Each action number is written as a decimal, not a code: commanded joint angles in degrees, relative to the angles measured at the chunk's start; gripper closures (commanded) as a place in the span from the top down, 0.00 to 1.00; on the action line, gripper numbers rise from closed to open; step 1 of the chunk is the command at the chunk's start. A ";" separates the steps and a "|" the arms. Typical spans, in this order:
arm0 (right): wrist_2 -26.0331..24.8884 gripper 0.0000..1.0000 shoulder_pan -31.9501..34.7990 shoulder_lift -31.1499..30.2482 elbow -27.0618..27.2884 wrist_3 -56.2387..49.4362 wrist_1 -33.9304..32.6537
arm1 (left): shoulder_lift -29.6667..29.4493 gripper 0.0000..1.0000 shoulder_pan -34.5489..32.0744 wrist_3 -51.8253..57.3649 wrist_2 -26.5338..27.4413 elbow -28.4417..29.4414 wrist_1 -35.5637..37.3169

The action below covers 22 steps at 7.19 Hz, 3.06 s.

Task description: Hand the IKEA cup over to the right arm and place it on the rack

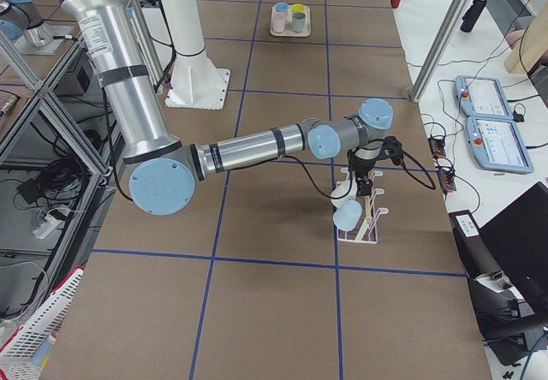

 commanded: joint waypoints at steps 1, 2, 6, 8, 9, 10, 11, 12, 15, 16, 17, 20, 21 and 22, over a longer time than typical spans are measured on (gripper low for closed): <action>0.59 0.99 1.23 -0.06 3.02 -0.01 -0.55 | 0.26 1.00 -0.09 0.09 0.14 -0.01 0.03; 0.59 0.99 1.76 -1.10 6.79 0.25 -1.52 | 2.44 1.00 -0.52 5.13 0.15 -0.01 -0.06; 0.50 0.99 1.94 -2.52 12.89 2.00 -5.39 | 19.63 1.00 -2.73 45.86 10.73 -0.36 4.95; 0.68 0.99 1.86 -2.52 13.34 2.80 -5.39 | 22.41 1.00 -1.41 53.95 12.98 -0.45 12.64; 0.85 0.99 1.59 -2.52 13.34 2.89 -5.39 | 22.41 1.00 0.68 54.05 12.72 -0.45 14.60; 0.94 0.99 1.50 -2.52 13.34 2.89 -5.39 | 23.02 1.00 2.44 53.97 12.37 -0.02 14.62; 0.86 0.99 1.07 -2.52 13.34 2.89 -5.39 | 24.25 1.00 7.34 53.09 11.75 0.60 14.62; 0.77 0.99 0.54 -2.43 13.34 2.98 -5.31 | 24.69 1.00 9.73 52.91 11.49 0.60 14.45; 0.68 0.99 -0.08 -2.34 13.34 2.98 -5.31 | 26.80 1.00 12.22 52.12 8.33 -0.62 13.39; 0.68 0.99 -0.08 -2.34 13.42 2.98 -5.31 | 27.76 1.00 12.22 52.03 7.45 -1.85 13.39; 0.77 0.99 -0.17 -2.25 13.42 2.98 -5.31 | 28.47 1.00 12.57 52.03 7.35 -1.60 13.65; 0.68 0.99 -0.25 -2.25 13.34 2.98 -5.31 | 29.09 0.96 13.62 51.94 7.18 -0.63 14.00; 0.68 0.99 -0.34 -2.17 13.34 2.98 -5.31 | 28.92 0.91 14.23 51.94 7.18 0.42 13.92; 0.68 0.99 -0.34 -2.16 13.34 2.98 -5.31 | 28.57 0.89 15.02 51.94 7.18 1.21 13.83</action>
